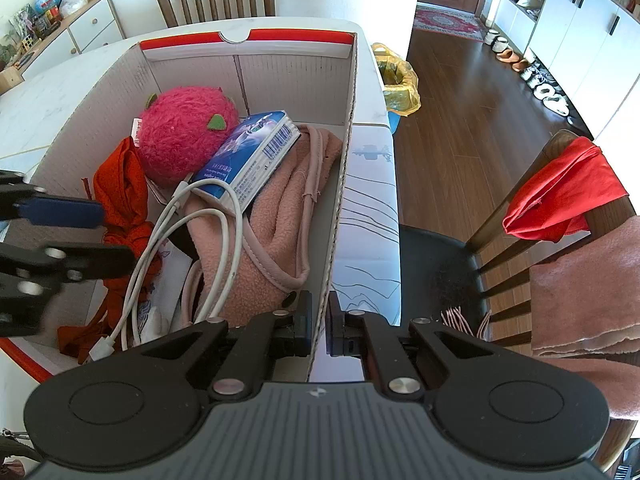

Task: Organize objects
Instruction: 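Move the left gripper back to the black cable on the mat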

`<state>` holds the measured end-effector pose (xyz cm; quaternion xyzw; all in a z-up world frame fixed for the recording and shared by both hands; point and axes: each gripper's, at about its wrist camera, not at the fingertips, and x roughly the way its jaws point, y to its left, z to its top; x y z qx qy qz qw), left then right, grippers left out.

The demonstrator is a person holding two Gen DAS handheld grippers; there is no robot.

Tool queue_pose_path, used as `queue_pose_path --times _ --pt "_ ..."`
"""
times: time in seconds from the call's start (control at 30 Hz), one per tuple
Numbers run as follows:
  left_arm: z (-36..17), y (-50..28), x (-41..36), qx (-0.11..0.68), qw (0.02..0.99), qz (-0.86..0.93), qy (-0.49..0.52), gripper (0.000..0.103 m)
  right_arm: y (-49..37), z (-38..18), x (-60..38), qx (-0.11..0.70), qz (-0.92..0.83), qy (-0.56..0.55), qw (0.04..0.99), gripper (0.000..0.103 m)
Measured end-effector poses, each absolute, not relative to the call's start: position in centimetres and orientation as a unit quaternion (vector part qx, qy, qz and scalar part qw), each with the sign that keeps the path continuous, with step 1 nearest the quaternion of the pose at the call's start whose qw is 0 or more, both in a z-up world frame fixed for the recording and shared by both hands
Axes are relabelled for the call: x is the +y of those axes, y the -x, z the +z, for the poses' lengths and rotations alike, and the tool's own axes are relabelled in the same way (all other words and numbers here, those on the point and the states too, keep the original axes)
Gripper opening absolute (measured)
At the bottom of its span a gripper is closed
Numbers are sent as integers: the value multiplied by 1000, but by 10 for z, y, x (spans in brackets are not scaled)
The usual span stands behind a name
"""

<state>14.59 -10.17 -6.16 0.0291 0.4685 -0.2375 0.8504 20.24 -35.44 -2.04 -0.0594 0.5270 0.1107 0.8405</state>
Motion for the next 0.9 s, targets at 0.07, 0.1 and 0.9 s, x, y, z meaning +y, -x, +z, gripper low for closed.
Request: queue_pose_path --times 0.07,0.1,0.9 --pt "-53 -142 -94 461 856 -234 -18 46 -202 -20 -355 527 110 59 841 6" --pt "-49 -141 -90 457 859 -231 -10 47 -202 -20 -355 527 110 60 841 6" --pt "-24 -113 35 430 899 -65 47 65 -199 -19 -357 526 110 64 841 6"
